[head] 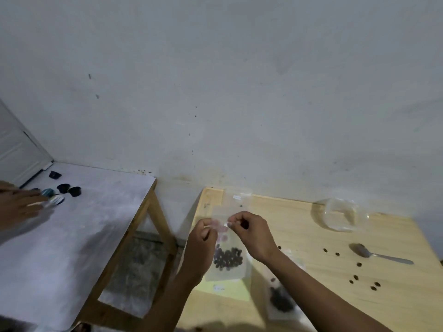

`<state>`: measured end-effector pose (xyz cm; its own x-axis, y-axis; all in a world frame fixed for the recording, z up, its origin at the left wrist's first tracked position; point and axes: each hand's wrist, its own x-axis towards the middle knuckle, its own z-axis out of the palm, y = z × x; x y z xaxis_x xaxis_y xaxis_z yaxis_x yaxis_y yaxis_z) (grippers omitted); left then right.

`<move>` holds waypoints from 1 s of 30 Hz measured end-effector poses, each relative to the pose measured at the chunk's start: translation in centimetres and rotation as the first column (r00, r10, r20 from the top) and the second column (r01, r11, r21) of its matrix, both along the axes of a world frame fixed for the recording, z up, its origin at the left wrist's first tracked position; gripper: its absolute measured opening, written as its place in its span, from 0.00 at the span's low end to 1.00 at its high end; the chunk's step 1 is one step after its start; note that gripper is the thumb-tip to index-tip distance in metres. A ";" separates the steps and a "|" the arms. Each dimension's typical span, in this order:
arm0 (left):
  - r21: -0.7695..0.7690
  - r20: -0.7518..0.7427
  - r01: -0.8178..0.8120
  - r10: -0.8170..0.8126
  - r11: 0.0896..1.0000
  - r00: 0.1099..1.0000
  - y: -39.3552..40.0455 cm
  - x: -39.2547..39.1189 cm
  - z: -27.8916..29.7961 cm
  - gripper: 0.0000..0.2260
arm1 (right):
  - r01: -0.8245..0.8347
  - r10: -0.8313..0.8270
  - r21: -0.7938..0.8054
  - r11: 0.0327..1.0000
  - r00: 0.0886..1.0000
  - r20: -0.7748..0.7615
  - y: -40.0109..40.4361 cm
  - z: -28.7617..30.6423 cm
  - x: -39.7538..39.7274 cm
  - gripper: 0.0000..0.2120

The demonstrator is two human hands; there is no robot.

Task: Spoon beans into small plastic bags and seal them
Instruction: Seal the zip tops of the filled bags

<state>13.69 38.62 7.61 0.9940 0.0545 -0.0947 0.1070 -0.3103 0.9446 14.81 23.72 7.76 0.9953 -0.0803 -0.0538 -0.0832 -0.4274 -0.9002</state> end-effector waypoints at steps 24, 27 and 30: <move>-0.248 -0.169 -0.018 -0.025 0.968 0.985 0.5 -0.4 1.0 0.05 | 0.257 -0.099 0.461 0.849 0.935 -0.339 1.1 0.5 -1.2 0.18; -0.256 -0.201 -0.052 0.000 0.965 0.980 0.2 -0.2 0.8 0.08 | 0.250 -0.094 0.502 0.828 0.945 -0.314 1.0 0.2 -1.3 0.12; -0.198 -0.207 -0.098 0.056 0.975 0.977 0.0 0.3 0.3 0.09 | 0.273 -0.109 0.519 0.810 0.940 -0.324 0.6 0.1 -1.2 0.09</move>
<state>13.99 38.59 7.95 0.9473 0.0890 -0.3078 0.3156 -0.0944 0.9442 13.57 24.36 7.90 0.9023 -0.1423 -0.4069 -0.3803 0.1812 -0.9069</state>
